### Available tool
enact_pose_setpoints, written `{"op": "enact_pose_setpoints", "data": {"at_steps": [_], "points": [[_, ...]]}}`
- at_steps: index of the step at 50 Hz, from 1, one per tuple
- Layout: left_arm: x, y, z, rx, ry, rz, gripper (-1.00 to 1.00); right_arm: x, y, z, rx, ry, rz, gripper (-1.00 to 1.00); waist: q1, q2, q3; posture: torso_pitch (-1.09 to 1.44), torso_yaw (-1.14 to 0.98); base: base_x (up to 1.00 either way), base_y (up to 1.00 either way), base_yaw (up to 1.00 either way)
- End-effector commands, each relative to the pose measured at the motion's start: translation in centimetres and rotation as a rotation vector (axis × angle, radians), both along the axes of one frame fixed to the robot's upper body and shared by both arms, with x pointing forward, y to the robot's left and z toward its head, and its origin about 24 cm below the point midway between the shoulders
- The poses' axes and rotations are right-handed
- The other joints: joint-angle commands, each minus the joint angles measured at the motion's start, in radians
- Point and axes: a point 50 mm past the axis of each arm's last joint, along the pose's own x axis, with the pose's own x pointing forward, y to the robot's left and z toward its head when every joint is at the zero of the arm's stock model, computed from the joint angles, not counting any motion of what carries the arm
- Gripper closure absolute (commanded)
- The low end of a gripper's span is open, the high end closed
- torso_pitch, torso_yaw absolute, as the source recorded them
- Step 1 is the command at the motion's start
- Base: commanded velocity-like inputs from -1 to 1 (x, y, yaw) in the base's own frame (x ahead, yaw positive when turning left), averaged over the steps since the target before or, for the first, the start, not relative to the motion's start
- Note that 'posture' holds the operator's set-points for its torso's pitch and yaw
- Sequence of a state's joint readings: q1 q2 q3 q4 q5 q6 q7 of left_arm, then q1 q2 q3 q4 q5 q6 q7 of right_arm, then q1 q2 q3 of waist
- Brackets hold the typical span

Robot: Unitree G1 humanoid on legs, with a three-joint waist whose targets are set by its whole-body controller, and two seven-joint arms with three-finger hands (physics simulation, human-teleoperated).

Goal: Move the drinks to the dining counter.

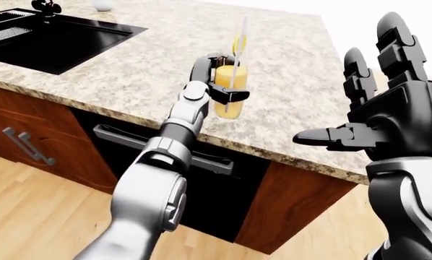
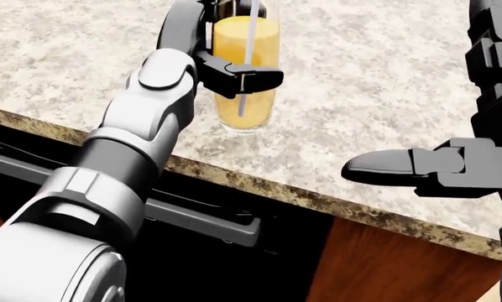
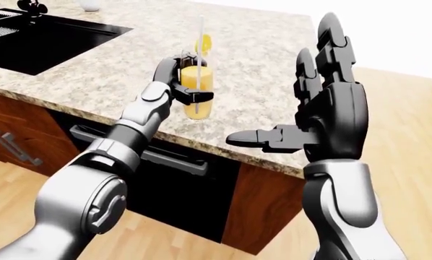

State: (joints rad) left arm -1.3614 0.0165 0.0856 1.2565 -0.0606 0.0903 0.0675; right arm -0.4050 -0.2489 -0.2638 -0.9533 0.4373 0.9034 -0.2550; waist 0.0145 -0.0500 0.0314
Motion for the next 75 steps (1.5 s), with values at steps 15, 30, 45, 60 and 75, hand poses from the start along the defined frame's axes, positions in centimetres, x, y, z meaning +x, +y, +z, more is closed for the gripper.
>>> {"op": "enact_pose_setpoints", "data": {"at_steps": [15,30,45,60,75], "points": [[0.0,-0.6,2.5,-0.033,-0.134,-0.012,1.00,-0.4,-0.1,0.6,-0.003,-0.064,-0.005,-1.00,-0.001,-0.001,-0.033,0.00,0.00,0.00,0.00,0.00],[-0.1,-0.7,2.0,-0.031,-0.127,-0.013,0.69,-0.4,-0.1,0.5,0.000,-0.063,-0.005,-1.00,0.000,-0.002,-0.031,0.00,0.00,0.00,0.00,0.00],[-0.1,-0.7,2.0,-0.029,-0.126,-0.015,0.15,-0.4,-0.2,0.4,0.000,-0.063,-0.007,-1.00,0.001,-0.003,-0.030,0.00,0.00,0.00,0.00,0.00],[-0.1,-0.8,2.1,-0.018,-0.123,-0.021,-0.38,-0.3,-0.2,0.4,0.002,-0.061,-0.010,-1.00,0.000,-0.002,-0.030,0.00,0.00,0.00,0.00,0.00],[0.0,-0.5,2.7,-0.023,-0.131,-0.021,-0.58,-0.2,-0.1,0.5,0.000,-0.063,-0.009,-1.00,-0.001,0.000,-0.034,0.00,0.00,0.00,0.00,0.00]]}}
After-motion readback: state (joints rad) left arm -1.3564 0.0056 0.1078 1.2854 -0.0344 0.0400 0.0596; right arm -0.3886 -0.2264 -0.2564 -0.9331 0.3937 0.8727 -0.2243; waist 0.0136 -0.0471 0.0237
